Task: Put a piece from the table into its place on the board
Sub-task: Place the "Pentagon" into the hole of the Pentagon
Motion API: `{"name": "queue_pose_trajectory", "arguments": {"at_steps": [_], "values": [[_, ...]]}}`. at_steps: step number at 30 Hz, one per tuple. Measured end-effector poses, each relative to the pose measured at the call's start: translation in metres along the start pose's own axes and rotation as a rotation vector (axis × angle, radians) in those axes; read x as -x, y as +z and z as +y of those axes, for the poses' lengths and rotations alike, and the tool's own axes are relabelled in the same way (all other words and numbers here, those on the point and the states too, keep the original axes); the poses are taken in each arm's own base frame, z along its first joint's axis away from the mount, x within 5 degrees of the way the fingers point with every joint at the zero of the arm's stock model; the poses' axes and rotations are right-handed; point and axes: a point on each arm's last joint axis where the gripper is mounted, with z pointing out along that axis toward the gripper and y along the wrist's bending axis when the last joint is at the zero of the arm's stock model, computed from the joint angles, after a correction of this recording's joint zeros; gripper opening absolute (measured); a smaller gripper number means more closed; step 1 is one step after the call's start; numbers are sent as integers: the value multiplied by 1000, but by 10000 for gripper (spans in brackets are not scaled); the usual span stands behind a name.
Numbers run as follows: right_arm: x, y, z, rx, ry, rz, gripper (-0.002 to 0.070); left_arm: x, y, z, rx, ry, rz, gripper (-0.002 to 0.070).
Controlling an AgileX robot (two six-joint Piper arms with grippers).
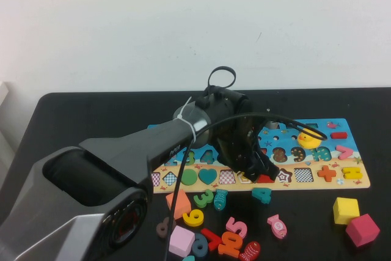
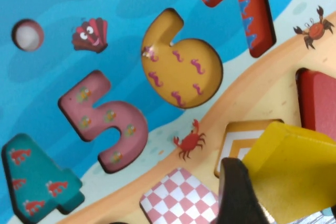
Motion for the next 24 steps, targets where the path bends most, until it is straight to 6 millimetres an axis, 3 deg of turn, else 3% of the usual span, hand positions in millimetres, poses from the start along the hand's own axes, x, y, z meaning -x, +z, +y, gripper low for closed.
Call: {"name": "queue_pose_trajectory", "arguments": {"at_steps": [10, 24], "values": [[0, 0, 0, 0, 0, 0, 19, -8, 14, 15, -15, -52, 62, 409], [0, 0, 0, 0, 0, 0, 19, -7, 14, 15, -20, -53, 54, 415]]}}
